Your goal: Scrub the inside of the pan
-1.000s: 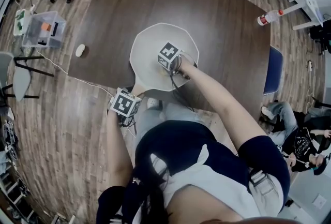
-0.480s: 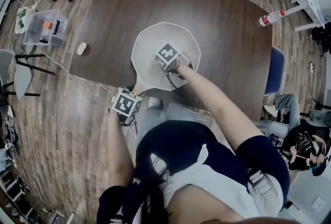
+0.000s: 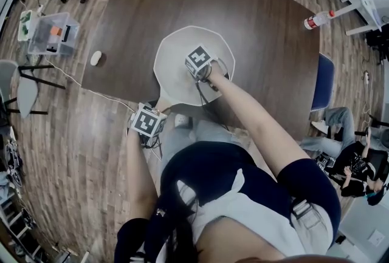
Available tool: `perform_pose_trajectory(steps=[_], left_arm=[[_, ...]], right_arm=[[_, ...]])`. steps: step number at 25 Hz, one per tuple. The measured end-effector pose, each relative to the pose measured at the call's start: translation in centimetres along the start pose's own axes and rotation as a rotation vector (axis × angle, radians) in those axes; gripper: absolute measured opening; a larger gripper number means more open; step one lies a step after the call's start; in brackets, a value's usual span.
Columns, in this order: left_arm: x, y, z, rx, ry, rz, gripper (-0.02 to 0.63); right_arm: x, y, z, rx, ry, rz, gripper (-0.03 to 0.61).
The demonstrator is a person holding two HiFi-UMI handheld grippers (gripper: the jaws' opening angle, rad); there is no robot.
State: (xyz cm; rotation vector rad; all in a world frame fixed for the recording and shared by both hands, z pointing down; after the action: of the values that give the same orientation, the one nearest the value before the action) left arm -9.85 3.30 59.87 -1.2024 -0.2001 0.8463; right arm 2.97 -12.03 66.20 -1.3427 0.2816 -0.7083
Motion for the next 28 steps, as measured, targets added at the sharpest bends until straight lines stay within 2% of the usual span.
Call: perform_pose_trajectory(steps=[5,10,11,12,16,21,25,28], left_arm=[[0.3,0.0,0.0,0.011,-0.007,0.006,0.216],[0.2,0.1,0.4,0.039,-0.032,-0.013,0.216],[0.3,0.2,0.5,0.042,-0.037,-0.020,0.216],[0.5,0.3,0.6,0.047,-0.041,-0.027,0.216],[1.0,0.5,0.6,0.070,-0.060,-0.055,0.216],[0.9,1.7,0.5,0.104,-0.055,-0.079,0.218],[0.8,3.3,0.4,0.166,-0.036,-0.117,0.218],[0.2,5.1,-0.7,0.289,-0.006,-0.176,0.216]], right_arm=[[-0.1,0.6,0.3,0.033,-0.026,-0.040,0.018],[-1.2,3.8,-0.3,0.141,-0.090,-0.131,0.026],[-1.3,4.3,-0.3,0.157,-0.095,-0.140,0.078],[-1.4,4.7,-0.1,0.168,-0.097,-0.147,0.095],[-1.4,6.0,0.9,0.200,-0.094,-0.161,0.095],[-2.0,7.8,1.3,0.305,-0.129,-0.193,0.093],[-3.1,9.2,2.2,0.374,-0.143,-0.201,0.084],[-3.9,10.5,2.9,0.449,-0.123,-0.165,0.079]])
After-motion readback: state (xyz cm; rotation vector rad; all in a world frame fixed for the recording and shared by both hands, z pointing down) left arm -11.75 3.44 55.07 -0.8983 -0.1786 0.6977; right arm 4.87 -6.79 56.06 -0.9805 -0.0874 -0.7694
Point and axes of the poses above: the fingertips, and each gripper's own axes: y backward along the fingers, x to its right, z out of its underside, the point moved 2 cm from there along y, backward along the fingers, and after that the axes turned 1 degree about z, right-handed, at the moved point
